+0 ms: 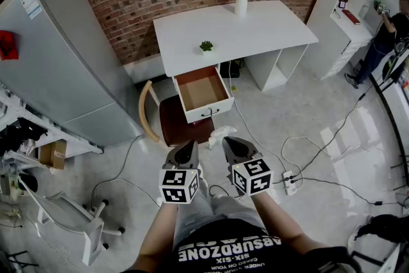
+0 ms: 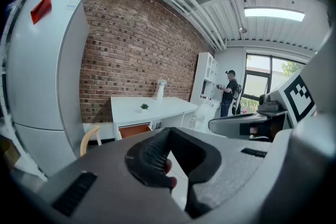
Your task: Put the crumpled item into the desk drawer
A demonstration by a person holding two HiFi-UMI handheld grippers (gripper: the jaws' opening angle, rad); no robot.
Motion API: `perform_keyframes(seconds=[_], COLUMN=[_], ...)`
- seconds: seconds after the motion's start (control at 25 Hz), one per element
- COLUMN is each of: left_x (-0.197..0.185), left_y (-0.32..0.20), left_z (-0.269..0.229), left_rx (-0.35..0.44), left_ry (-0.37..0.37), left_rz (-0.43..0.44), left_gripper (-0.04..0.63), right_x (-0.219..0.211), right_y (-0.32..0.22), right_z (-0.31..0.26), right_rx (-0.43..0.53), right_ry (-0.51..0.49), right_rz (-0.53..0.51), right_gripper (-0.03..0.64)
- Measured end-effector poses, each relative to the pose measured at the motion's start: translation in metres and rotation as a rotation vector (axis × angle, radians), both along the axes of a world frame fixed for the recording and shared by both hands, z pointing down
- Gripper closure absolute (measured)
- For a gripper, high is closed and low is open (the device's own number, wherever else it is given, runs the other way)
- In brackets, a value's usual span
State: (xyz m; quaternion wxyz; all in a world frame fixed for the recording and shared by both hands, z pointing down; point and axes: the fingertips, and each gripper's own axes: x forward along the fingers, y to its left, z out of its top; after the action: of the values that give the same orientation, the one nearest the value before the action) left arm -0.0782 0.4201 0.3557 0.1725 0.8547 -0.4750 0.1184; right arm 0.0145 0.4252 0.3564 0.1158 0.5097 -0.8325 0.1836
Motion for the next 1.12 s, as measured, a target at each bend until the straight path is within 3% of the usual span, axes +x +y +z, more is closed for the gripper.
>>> perform_keyframes(seconds=[0.36,1.12], left_x=[0.000,-0.012], left_y=[-0.042,-0.182], left_z=[0.012,0.028], left_rx=[-0.031,-0.075], left_ry=[-0.005,-0.006], left_rz=[0.021,0.070], left_gripper=[0.589,0.589], right_x=[0.005,-0.003], right_y=[-0.039,-0.177], right_z=[0.010,0.018], right_rx=[-0.023,-0.050], right_ry=[-0.019,-0.006], right_rz=[0.011,0.037], right_gripper=[0.618,0.618])
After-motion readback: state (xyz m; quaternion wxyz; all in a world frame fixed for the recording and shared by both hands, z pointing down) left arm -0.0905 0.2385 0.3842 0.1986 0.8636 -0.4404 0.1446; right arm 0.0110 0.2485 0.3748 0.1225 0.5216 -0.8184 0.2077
